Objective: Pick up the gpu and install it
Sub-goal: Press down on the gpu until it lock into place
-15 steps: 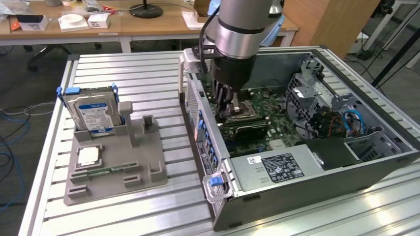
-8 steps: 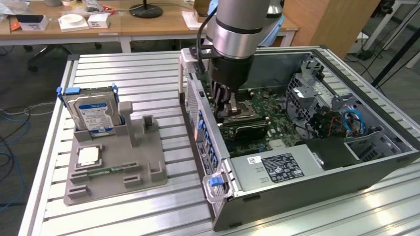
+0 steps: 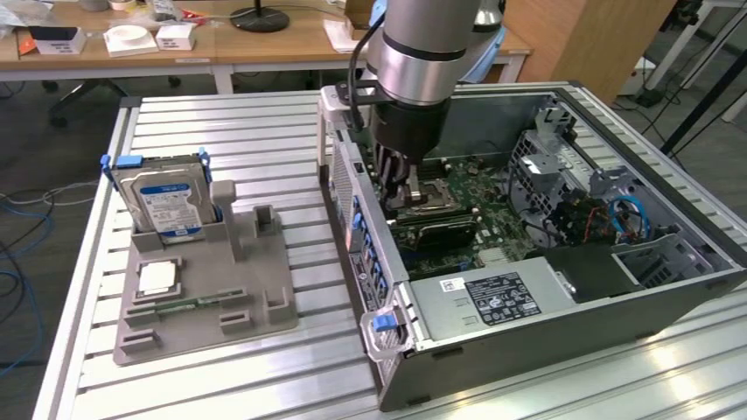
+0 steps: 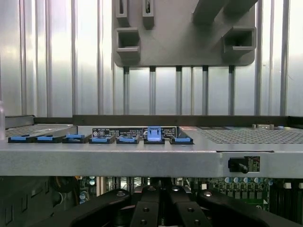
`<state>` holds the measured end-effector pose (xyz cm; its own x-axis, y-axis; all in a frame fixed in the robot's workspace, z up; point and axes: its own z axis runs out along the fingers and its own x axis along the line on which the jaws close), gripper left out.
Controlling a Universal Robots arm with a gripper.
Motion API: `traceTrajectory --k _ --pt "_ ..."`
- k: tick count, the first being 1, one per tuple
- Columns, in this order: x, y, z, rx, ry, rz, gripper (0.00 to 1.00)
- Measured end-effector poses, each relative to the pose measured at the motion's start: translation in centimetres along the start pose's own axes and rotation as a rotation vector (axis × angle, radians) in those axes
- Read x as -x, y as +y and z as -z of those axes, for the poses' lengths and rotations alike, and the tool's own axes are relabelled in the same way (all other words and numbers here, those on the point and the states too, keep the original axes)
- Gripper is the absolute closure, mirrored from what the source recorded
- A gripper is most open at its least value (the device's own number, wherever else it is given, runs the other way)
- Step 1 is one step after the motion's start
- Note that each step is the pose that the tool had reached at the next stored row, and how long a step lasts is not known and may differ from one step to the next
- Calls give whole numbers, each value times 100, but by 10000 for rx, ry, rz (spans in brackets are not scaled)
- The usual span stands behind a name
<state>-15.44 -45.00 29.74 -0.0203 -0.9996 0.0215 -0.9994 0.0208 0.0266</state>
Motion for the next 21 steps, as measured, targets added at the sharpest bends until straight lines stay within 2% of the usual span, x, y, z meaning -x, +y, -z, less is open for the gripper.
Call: traceTrajectory --k 21 --pt "-11 25 1 4 0 1 89"
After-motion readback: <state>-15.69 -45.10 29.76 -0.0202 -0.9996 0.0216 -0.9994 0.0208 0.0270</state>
